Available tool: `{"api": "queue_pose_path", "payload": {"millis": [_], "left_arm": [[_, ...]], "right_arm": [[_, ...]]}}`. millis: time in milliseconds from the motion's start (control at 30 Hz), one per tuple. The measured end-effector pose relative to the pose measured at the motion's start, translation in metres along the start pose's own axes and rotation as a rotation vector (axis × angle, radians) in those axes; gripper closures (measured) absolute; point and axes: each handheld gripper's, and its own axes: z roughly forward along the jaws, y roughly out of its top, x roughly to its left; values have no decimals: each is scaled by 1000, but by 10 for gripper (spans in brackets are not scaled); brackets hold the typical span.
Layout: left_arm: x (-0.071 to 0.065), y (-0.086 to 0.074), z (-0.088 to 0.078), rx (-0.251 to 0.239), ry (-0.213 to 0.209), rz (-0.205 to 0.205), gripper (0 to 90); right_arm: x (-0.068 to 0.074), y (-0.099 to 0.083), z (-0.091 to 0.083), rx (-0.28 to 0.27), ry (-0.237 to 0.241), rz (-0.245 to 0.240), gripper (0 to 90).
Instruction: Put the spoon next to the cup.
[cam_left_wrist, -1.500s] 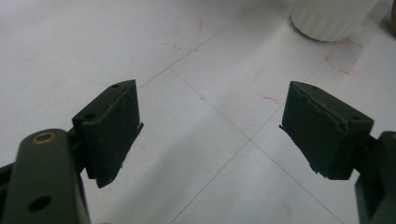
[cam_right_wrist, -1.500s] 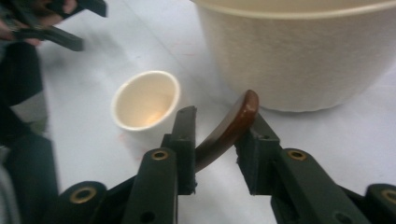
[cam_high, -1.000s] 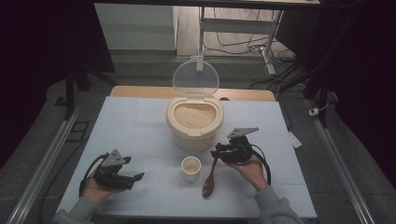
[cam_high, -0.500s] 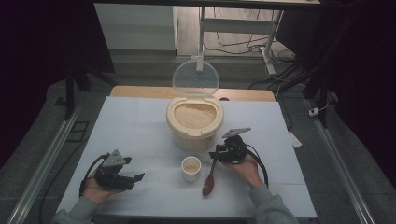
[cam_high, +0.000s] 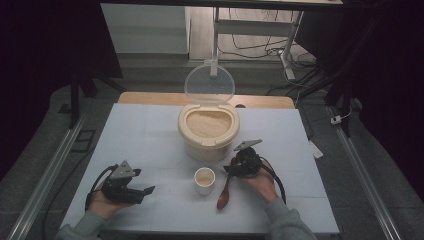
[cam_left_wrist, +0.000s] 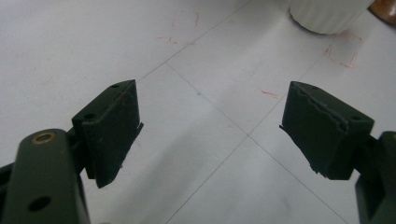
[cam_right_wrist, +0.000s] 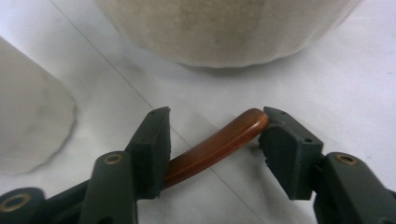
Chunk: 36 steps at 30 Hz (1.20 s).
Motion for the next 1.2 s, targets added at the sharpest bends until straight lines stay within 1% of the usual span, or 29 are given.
{"api": "queue_pose_path", "payload": {"millis": [33, 100, 133, 200, 233, 300, 433, 500, 567, 600, 667, 767, 867, 967, 1000, 1200], "left_arm": [[0, 0, 0, 0, 0, 0, 190], [0, 0, 0, -1, 0, 0, 190], [0, 0, 0, -1, 0, -1, 190], [0, 0, 0, -6, 2, -4, 190], [0, 0, -1, -4, 1, -1, 190], [0, 0, -1, -10, 2, -6, 190], [0, 0, -1, -10, 2, -6, 190], [0, 0, -1, -8, 3, -7, 190], [0, 0, -1, -10, 3, -6, 190], [0, 0, -1, -10, 4, -6, 190], [1, -1, -2, -18, 8, -14, 190], [1, -1, -3, -22, 9, -21, 190], [1, -1, -3, -23, 8, -19, 190], [1, -1, -3, -31, 10, -22, 190], [1, -1, -4, -33, 12, -23, 190], [2, 0, -5, -44, 14, -28, 190]], "right_arm": [[1, 0, 0, -2, -18, -11, 406], [2, -1, -2, -22, -36, -10, 396], [2, -1, -4, -37, -44, 0, 390], [0, -2, -10, -85, -50, 7, 373], [-1, -4, -16, -115, -43, 9, 379], [-3, -6, -24, -148, -41, 12, 388], [-6, -21, -49, -222, -17, 13, 402], [-8, -29, -60, -249, -4, 17, 403], [-9, -37, -69, -259, 15, 15, 405], [-10, -41, -73, -261, 17, 7, 405], [-11, -49, -80, -270, 33, -2, 412], [-13, -60, -90, -289, 50, -2, 413], [-13, -69, -98, -307, 63, -16, 413], [-13, -77, -104, -308, 62, -29, 414], [-13, -79, -106, -303, 52, -34, 415], [-13, -86, -108, -298, 36, -54, 416]]}}
